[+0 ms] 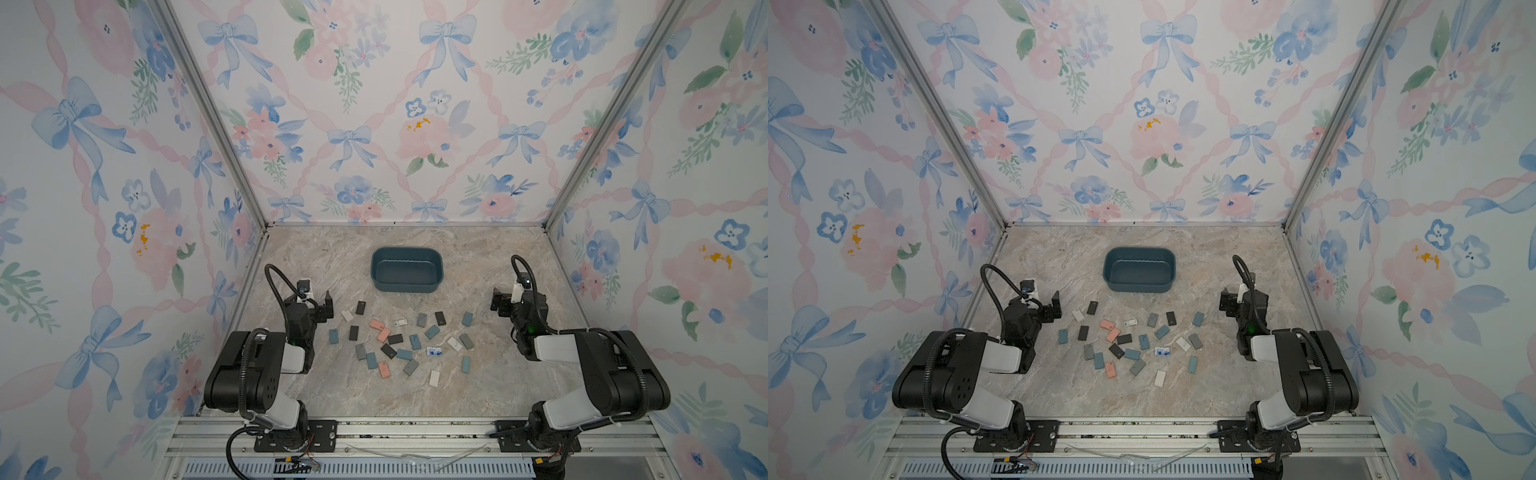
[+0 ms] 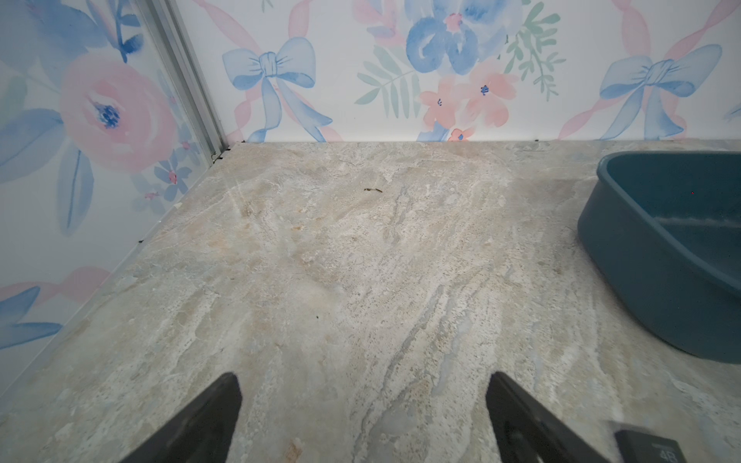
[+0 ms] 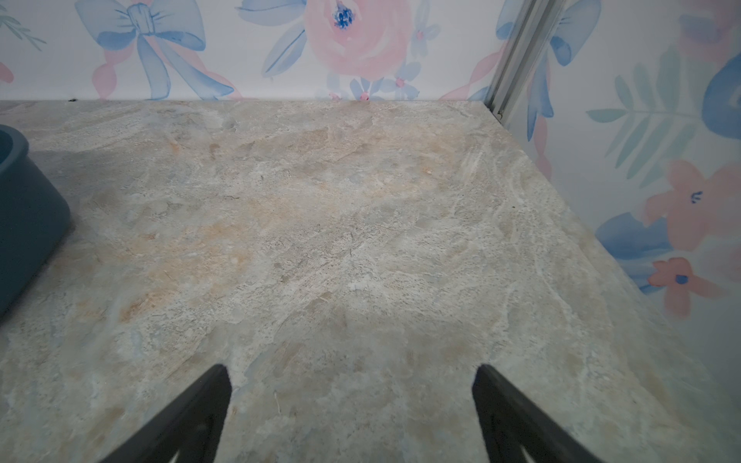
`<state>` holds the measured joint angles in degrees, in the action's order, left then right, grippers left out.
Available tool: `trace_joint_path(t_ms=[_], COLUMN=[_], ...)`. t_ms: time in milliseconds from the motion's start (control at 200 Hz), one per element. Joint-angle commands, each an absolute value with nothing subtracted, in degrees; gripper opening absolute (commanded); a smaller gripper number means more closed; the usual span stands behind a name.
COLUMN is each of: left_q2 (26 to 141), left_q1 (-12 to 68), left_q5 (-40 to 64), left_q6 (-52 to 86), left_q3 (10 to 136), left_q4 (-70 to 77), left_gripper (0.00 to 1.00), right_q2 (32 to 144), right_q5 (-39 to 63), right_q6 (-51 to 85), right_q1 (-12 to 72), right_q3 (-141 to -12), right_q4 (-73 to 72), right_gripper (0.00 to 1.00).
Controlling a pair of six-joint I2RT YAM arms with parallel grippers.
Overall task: Put the eraser in the storage box
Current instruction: Pick up the eraser from the center of the board.
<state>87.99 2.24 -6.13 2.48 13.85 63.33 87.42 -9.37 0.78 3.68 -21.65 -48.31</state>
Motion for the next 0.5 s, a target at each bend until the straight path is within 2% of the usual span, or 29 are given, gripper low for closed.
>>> trace_joint_path(t_ms=[0,110,180,295,495], left_q2=[88.9,88.9,88.1,80.5,71.0], left_q1=[2.0,1.9,2.0,2.0,6.7], left_q5=[-5.8,-5.5,-6.4,-7.5,-13.1], left_q6=[1.6,1.5,1.4,2.2,2.4], left_q3=[14.9,14.9,15.5,20.8,22.7], left_q4=[65.3,65.3,64.9,48.8,40.3], left_gripper=[0.98,0.98,0.93,0.86,0.84], right_q2=[88.2,88.2,88.2,87.7,82.1], right_q5=[-9.0,-9.0,-9.0,-10.4,-12.9], right_q6=[0.0,0.0,0.1,0.4,0.8], right_q1=[3.3,3.3,3.3,3.5,3.9], right_q3=[-22.8,-22.8,-22.8,-23.0,-22.9], right_q4=[-50.0,-50.0,-50.1,-49.4,-44.8], right_gripper=[0.96,0.96,0.96,0.96,0.96])
